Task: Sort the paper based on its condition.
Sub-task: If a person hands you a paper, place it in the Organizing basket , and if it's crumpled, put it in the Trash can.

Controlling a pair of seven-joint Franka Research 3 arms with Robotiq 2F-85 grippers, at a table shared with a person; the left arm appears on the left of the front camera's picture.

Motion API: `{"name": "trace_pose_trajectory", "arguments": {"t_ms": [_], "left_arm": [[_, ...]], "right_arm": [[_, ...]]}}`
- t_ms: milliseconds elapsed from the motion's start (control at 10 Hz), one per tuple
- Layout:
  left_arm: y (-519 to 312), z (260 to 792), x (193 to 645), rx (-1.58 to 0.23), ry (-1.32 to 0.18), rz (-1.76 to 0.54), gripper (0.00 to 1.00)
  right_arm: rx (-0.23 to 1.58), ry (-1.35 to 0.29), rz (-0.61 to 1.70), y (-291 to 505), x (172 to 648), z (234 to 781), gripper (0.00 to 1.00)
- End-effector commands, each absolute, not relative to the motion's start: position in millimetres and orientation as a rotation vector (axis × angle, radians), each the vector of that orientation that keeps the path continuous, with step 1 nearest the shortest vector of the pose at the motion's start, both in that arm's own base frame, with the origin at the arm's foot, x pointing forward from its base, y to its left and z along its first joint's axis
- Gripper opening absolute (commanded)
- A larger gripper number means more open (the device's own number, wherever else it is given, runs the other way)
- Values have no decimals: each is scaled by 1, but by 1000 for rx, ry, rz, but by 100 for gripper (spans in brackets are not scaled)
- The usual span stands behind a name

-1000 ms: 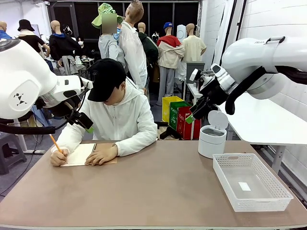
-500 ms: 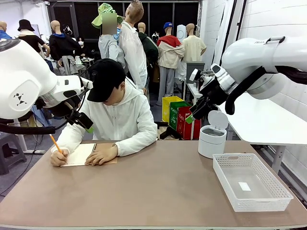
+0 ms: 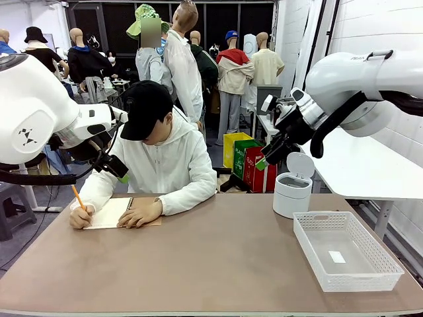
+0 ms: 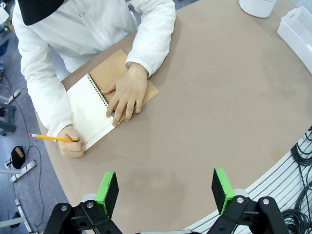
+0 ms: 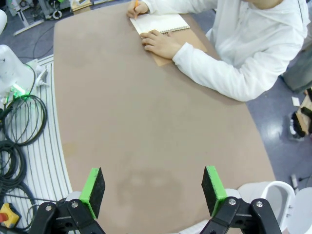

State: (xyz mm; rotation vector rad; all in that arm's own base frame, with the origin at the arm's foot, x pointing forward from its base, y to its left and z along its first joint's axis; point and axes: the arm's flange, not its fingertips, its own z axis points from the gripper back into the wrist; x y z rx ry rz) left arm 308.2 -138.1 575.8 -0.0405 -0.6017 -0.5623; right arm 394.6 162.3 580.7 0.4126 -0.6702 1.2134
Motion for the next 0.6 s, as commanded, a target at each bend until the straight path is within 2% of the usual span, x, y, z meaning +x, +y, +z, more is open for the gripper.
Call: {"name": "trace_pose_trajectory", "arguments": {"t_ms": [0,500], "left_arm": [[-137,576,308,-42,-602,-562,100],[-137,576,308,-42,-602,-562,100]], "right_arm": [[411,-670,1212,162,394,581,100],[411,-670,1212,162,394,581,100]]}}
